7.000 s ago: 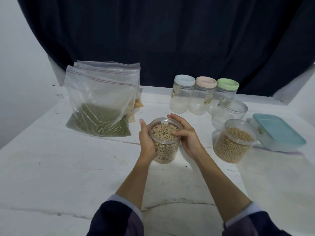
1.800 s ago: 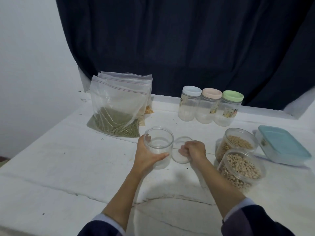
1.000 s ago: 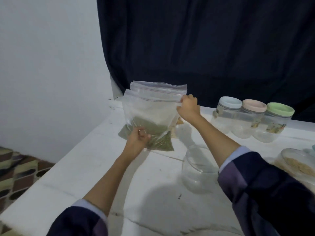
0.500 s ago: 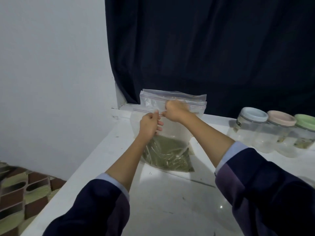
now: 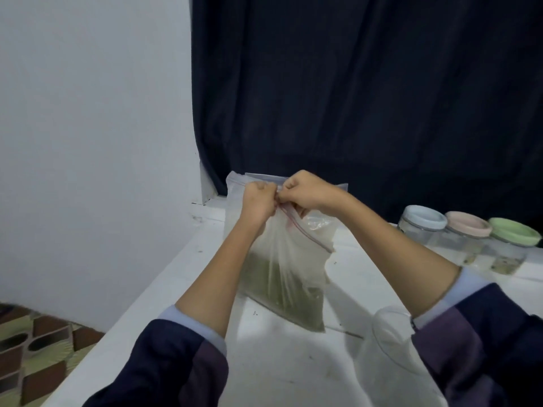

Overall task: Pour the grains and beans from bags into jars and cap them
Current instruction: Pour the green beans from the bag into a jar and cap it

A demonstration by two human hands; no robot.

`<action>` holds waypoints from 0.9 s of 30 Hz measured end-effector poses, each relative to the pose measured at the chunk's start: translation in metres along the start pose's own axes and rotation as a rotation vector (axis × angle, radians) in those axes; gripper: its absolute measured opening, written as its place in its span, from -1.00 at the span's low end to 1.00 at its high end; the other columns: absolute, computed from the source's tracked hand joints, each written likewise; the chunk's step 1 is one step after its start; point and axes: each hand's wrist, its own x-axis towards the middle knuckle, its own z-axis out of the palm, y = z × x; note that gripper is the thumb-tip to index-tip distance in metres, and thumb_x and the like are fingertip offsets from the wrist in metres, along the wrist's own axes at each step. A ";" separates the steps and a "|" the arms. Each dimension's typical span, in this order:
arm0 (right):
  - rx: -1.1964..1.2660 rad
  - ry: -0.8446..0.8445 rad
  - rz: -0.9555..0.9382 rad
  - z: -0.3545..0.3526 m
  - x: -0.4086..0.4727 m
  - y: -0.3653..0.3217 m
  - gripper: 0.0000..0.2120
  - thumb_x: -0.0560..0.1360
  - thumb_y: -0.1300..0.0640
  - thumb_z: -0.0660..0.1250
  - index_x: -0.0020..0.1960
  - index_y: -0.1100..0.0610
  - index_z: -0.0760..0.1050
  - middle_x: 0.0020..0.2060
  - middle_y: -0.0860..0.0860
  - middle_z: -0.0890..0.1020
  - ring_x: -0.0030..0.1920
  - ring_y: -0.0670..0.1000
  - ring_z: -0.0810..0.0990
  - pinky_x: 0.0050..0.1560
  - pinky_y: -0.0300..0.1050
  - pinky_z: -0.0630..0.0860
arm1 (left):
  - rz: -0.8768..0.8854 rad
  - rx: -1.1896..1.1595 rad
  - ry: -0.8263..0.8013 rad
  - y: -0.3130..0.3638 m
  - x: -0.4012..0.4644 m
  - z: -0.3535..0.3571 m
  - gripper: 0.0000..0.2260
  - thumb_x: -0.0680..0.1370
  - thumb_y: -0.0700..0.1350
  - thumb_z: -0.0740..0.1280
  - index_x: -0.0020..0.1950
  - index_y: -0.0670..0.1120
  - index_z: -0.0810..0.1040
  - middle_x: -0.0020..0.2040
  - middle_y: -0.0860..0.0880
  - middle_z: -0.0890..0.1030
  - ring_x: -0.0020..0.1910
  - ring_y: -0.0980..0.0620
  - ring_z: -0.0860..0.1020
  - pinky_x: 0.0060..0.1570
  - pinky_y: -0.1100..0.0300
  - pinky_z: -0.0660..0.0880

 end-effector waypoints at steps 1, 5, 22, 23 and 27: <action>0.034 -0.002 -0.009 -0.002 -0.005 -0.003 -0.70 0.51 0.27 0.27 -0.40 0.19 0.42 -0.46 0.11 0.50 -0.46 0.02 0.50 -0.51 -0.28 0.44 | 0.012 -0.012 -0.005 0.005 -0.004 -0.001 -0.67 0.53 -0.34 0.10 -0.43 -0.12 0.25 -0.47 -0.05 0.30 -0.50 0.09 0.26 -0.57 0.33 0.23; 0.216 -0.001 -0.055 -0.007 -0.024 -0.011 -0.69 0.53 0.30 0.24 -0.40 0.21 0.45 -0.45 0.12 0.54 -0.53 -0.07 0.53 -0.48 -0.29 0.46 | 0.080 -0.062 -0.035 0.027 -0.018 -0.006 -0.69 0.54 -0.31 0.12 -0.42 -0.17 0.33 -0.49 -0.06 0.35 -0.48 0.07 0.29 -0.47 0.22 0.25; 0.577 -0.149 0.207 0.057 -0.058 0.049 -0.67 0.56 -0.07 0.29 -0.14 0.21 0.44 -0.44 0.03 0.47 -0.43 0.04 0.65 -0.31 -0.11 0.63 | -0.165 -0.283 -0.357 -0.049 -0.068 -0.024 -0.57 0.61 -0.19 0.16 -0.46 -0.08 0.49 -0.36 -0.16 0.43 -0.34 -0.04 0.35 -0.28 0.14 0.23; 0.629 -0.164 0.210 0.058 -0.059 0.050 -0.70 0.58 -0.03 0.28 -0.14 0.21 0.44 -0.43 0.03 0.46 -0.43 0.05 0.65 -0.30 -0.10 0.63 | -0.169 -0.285 -0.348 -0.050 -0.069 -0.024 -0.58 0.62 -0.19 0.15 -0.45 -0.10 0.46 -0.36 -0.16 0.42 -0.36 -0.04 0.37 -0.31 0.15 0.23; 0.699 -0.161 0.236 0.064 -0.063 0.051 -0.78 0.60 0.20 0.14 -0.20 0.22 0.41 -0.38 0.07 0.48 -0.45 0.07 0.63 -0.30 -0.08 0.62 | -0.221 -0.301 -0.309 -0.053 -0.076 -0.025 -0.63 0.63 -0.16 0.13 -0.40 -0.11 0.30 -0.51 -0.05 0.37 -0.49 0.06 0.37 -0.44 0.25 0.21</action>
